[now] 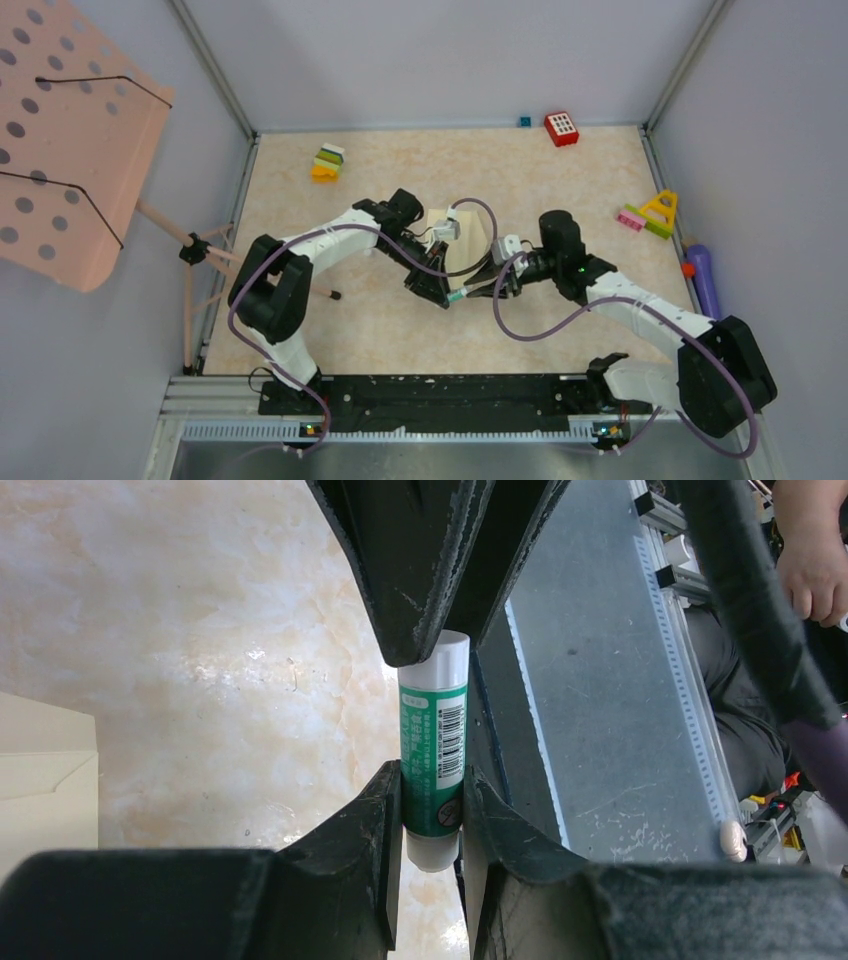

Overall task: Place the letter into the envelope and seal it
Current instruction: Unscrew the solid glue.

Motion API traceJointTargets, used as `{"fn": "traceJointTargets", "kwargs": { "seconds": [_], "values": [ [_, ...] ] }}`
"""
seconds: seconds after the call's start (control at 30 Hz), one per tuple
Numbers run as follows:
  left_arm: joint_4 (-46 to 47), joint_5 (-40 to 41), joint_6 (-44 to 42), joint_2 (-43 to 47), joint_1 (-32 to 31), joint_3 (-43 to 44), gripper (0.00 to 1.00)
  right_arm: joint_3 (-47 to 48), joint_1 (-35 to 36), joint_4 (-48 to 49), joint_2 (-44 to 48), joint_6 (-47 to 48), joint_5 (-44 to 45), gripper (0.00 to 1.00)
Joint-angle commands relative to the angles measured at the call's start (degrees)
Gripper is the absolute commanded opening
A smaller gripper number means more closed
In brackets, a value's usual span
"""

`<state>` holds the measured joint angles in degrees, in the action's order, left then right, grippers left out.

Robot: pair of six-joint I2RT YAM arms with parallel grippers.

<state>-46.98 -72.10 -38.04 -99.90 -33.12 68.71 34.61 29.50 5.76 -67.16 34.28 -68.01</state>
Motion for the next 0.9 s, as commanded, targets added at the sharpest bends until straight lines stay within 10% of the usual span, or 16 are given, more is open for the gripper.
{"fn": "traceJointTargets", "kwargs": {
  "seconds": [0.0,0.23,0.7,0.87],
  "values": [
    [0.14,0.83,-1.9,0.45,-0.4,2.26,0.0,2.17,0.74,1.17,-0.75,0.05,-2.66,0.22],
    [9.88,8.19,6.07,4.91,-0.3,0.66,0.0,4.69,0.74,-2.14,-3.07,-1.8,-1.38,0.08],
    [36.06,30.35,20.19,17.63,-0.32,-12.36,0.0,16.27,-3.49,1.19,-17.98,-40.16,5.37,0.05],
    [35.18,30.91,19.02,17.94,-0.3,-12.19,0.0,17.29,-4.53,0.62,-18.73,-38.03,-0.4,0.36]
  ]
}}
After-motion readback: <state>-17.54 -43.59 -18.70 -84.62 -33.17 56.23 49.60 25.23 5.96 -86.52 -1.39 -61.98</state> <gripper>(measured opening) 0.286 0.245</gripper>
